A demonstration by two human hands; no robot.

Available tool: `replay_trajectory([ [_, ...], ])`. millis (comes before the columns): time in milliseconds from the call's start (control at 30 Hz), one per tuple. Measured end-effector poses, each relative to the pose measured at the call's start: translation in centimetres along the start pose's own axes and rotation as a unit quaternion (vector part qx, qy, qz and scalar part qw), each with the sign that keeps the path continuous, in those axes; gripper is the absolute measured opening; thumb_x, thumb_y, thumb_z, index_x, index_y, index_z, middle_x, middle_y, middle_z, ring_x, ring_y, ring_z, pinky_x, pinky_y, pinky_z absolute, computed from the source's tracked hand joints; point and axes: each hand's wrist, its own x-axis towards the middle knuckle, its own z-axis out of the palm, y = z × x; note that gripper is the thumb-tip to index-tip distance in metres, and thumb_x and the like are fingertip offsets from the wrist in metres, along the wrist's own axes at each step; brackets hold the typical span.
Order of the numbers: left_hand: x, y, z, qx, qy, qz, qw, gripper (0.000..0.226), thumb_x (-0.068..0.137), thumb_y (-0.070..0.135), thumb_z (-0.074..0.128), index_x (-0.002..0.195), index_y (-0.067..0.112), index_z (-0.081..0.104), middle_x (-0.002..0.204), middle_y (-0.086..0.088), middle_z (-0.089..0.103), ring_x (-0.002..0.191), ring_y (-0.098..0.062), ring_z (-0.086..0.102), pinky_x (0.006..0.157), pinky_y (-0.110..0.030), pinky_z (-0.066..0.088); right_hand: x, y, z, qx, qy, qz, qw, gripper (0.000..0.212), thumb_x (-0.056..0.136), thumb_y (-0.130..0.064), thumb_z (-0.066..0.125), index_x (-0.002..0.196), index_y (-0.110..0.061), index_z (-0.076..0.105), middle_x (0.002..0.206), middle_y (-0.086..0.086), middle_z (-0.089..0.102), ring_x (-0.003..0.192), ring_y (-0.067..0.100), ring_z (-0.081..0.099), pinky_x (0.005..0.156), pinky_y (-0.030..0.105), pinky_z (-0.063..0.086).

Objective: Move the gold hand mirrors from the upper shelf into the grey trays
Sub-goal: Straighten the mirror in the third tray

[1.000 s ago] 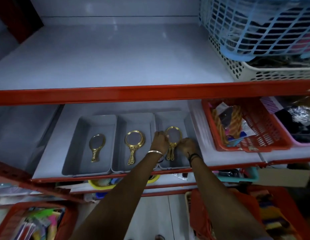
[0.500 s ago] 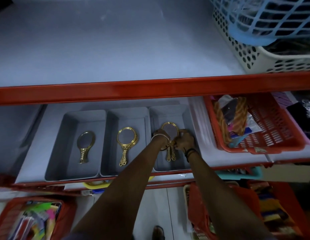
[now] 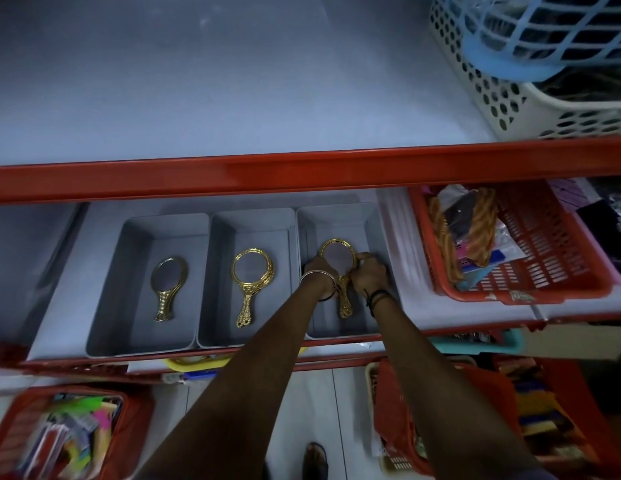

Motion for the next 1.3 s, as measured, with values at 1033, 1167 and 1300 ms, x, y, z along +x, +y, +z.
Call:
replay_trajectory([
  [1033, -0.4, -0.6, 0.9, -0.038, 0.055, 0.013, 0.998, 0.038, 0.094, 0.009, 0.048, 0.128, -0.006, 0.052, 0.129, -0.023, 0.059, 0.117, -0.034, 0.059, 0.092, -0.036, 0.05, 0.3, 1.0, 1.4, 0.025, 0.037, -0.025, 0.999, 0.027, 0.083, -0.007, 0.061, 0.108, -0.001, 0.067, 0.108, 0.019, 0.071, 0.1, 0.032, 0.066, 0.074, 0.027, 0.049],
  [1167, -0.7, -0.7, 0.9, -0.044, 0.046, 0.01, 0.998, 0.039, 0.089, 0.008, 0.056, 0.125, -0.006, 0.053, 0.124, -0.023, 0.063, 0.112, -0.035, 0.062, 0.091, -0.038, 0.054, 0.3, 1.0, 1.3, 0.015, 0.04, -0.032, 0.999, 0.029, 0.082, -0.008, 0.062, 0.11, -0.004, 0.068, 0.108, 0.016, 0.072, 0.101, 0.032, 0.067, 0.082, 0.03, 0.052],
  [1300, -1.0, -0.6, 0.8, -0.045, 0.041, 0.009, 0.998, 0.04, 0.088, 0.009, 0.058, 0.125, -0.006, 0.053, 0.123, -0.023, 0.063, 0.111, -0.034, 0.062, 0.09, -0.038, 0.054, 0.3, 0.9, 1.2, 0.008, 0.04, -0.037, 0.998, 0.029, 0.083, -0.007, 0.061, 0.111, -0.004, 0.067, 0.11, 0.016, 0.071, 0.103, 0.032, 0.066, 0.087, 0.033, 0.053],
])
